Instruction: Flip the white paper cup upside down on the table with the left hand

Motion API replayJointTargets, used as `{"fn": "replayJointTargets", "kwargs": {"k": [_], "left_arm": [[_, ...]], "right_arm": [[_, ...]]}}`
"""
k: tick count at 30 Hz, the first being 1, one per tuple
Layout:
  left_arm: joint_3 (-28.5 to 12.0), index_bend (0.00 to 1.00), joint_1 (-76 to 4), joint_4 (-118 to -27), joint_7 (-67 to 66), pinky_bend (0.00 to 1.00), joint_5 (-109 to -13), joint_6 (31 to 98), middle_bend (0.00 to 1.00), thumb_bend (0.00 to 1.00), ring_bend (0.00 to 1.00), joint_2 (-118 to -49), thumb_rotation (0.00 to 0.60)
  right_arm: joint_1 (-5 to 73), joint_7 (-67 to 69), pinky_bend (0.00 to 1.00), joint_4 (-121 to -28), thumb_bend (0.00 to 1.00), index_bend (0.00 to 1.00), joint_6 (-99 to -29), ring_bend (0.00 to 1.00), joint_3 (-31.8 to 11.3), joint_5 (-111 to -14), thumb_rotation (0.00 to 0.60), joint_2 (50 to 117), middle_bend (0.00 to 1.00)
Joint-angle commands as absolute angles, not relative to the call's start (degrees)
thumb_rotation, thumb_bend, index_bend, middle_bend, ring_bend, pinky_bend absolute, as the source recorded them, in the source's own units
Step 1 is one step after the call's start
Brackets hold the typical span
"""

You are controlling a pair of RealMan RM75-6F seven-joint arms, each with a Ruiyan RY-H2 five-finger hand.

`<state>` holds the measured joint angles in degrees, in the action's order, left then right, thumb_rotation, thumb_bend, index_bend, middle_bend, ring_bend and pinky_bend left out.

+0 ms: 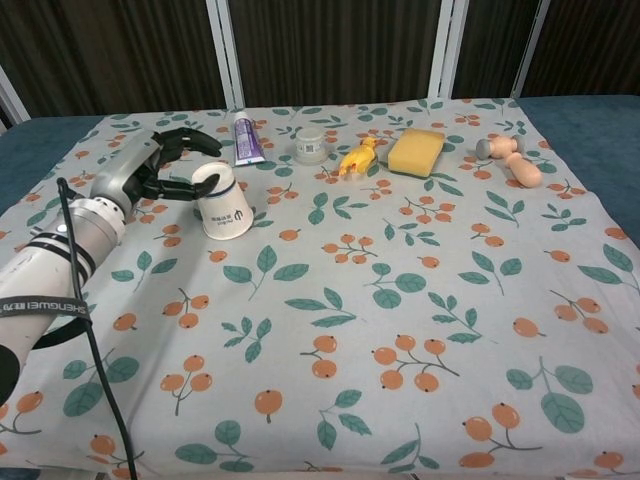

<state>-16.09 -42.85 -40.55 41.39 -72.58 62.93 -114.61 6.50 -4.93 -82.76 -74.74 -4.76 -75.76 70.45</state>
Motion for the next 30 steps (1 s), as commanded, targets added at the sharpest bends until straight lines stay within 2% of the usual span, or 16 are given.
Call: {"fn": "replayJointTargets", "kwargs": {"k": [1,4,7,9,11,14,19,21,24,27,30], "left_arm": [[-15.71,0.29,-42.70,-40.25,41.83,0.04,-73.09,61.92,0.22,0.36,0.01,-114.38,0.600],[-15.47,0.24,-42.55,-40.68,42.29,0.04,-73.76,61.73,0.17,0.36,0.00,-113.94,0.600],[-14.77,0.07,-42.43,-43.42,43.48,0.02,-75.63,62.45,0.04,0.35,0.00,-112.06,0.600],[-14.48,0.00,-41.98,-46.51,42.63,0.00,-77.27,64.97,0.00,0.34,0.00,-110.13,0.600],[-14.08,0.00,-41.35,-50.41,40.56,0.00,-78.83,67.51,0.00,0.34,0.00,-107.77,0.600],[-12.76,0.00,-39.71,-61.11,32.21,0.00,-81.09,70.32,0.00,0.34,0.00,-100.71,0.600],[-7.53,0.00,-34.46,-86.64,2.27,0.00,-80.74,70.28,0.00,0.36,0.00,-80.59,0.600],[-4.91,0.00,-30.58,-95.03,-11.85,0.00,-78.40,73.07,0.00,0.36,0.00,-74.17,0.600],[-1.15,0.00,-25.12,-103.88,-23.56,0.00,-72.88,76.40,0.00,0.36,0.00,-68.38,0.600],[2.10,0.00,-20.44,-106.58,-27.70,0.00,-70.00,79.79,0.00,0.36,0.00,-65.88,0.600],[3.89,0.00,-15.98,-104.41,-26.72,0.00,-70.62,84.33,0.00,0.35,0.00,-66.34,0.600]], "right_arm": [[6.54,-4.92,0.00,-82.59,0.01,0.00,-74.51,0.00,-4.75,-75.56,0.600,70.50,0.00],[6.59,-4.82,0.00,-82.56,0.01,0.00,-74.48,0.00,-4.81,-75.48,0.600,70.47,0.00],[6.57,-4.62,0.00,-82.52,0.01,0.00,-74.83,0.00,-5.00,-75.54,0.600,70.44,0.00],[6.59,-4.45,0.00,-82.51,0.01,0.00,-74.91,0.00,-5.11,-75.51,0.600,70.32,0.00],[6.58,-4.24,0.00,-82.49,0.01,0.00,-74.99,0.00,-5.22,-75.45,0.600,70.16,0.00],[6.59,-3.77,0.00,-82.49,0.01,0.00,-75.29,0.00,-5.50,-75.49,0.600,69.77,0.00],[6.39,-2.72,0.00,-82.28,0.01,0.00,-76.83,0.00,-5.55,-77.03,0.600,69.21,0.00],[6.26,-2.33,0.00,-81.80,0.01,0.00,-77.80,0.00,-5.35,-78.18,0.600,69.22,0.00],[6.05,-2.30,0.00,-80.61,0.01,0.00,-79.54,0.00,-5.19,-79.77,0.600,69.68,0.00],[5.76,-3.06,0.00,-79.24,0.01,0.00,-81.24,0.00,-5.24,-80.62,0.600,70.61,0.00],[5.49,-4.36,0.00,-78.80,0.01,0.00,-81.91,0.00,-5.16,-80.68,0.600,71.12,0.00]]}}
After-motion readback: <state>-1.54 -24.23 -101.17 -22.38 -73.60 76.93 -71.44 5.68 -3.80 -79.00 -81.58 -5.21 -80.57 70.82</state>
